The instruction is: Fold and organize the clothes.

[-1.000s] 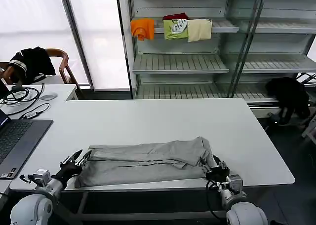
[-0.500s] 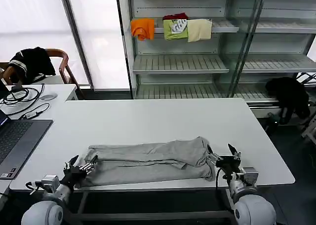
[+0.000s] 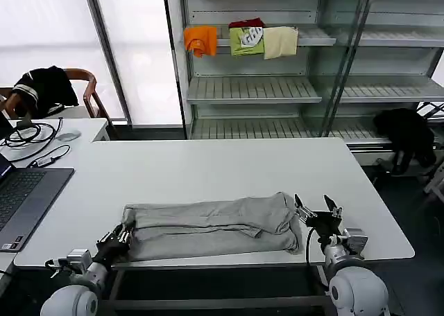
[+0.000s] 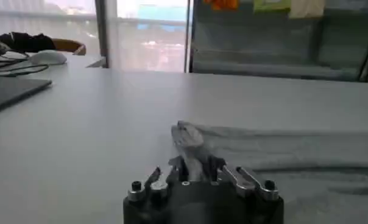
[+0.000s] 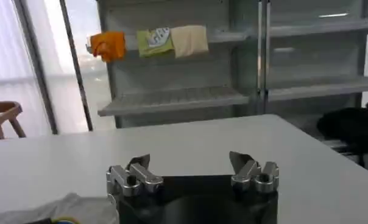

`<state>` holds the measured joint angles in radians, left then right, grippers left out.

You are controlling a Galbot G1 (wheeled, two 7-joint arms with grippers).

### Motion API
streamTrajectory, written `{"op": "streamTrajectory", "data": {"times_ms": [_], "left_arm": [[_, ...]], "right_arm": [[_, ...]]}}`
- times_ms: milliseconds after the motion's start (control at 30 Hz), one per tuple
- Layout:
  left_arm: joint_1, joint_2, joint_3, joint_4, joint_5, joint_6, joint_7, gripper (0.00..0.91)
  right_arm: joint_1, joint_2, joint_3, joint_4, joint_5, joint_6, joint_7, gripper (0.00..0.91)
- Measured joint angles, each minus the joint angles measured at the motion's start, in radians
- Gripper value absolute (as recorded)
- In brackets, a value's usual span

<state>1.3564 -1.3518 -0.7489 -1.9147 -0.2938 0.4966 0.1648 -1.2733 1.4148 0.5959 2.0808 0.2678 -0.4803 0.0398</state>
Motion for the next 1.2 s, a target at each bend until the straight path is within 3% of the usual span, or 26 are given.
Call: {"op": "streamTrajectory", "data": {"times_ms": [333,567,733,933,1067,1200], "left_arm": [[-0.015,-0.009,-0.005,0.011,-0.016,-0.043,-0.004,0.000],[-0.050,0.024,-0.065,0.029,0.020,-0.098,0.030,0.000],[-0.100,0.101,-0.146,0.076,0.098,-0.137,0.076,0.000],[-0.152,0.246,-0.248,0.145,0.171,-0.169,0.128,0.000],[-0.164,0.314,-0.288,0.147,0.164,-0.158,0.144,0.000],[-0.163,0.332,-0.294,0.090,0.107,-0.108,0.148,0.000]], "right_arm": [[0.020,-0.005,0.006,-0.009,0.013,-0.008,0.013,0.907],[0.046,-0.012,0.003,-0.028,0.025,-0.024,0.023,0.907],[0.069,-0.012,-0.006,-0.056,0.035,-0.032,0.030,0.907],[0.095,-0.006,-0.012,-0.103,0.043,-0.028,0.027,0.907],[0.102,0.002,-0.019,-0.138,0.041,-0.019,0.024,0.907],[0.104,0.008,-0.023,-0.168,0.036,-0.009,0.021,0.907]]}}
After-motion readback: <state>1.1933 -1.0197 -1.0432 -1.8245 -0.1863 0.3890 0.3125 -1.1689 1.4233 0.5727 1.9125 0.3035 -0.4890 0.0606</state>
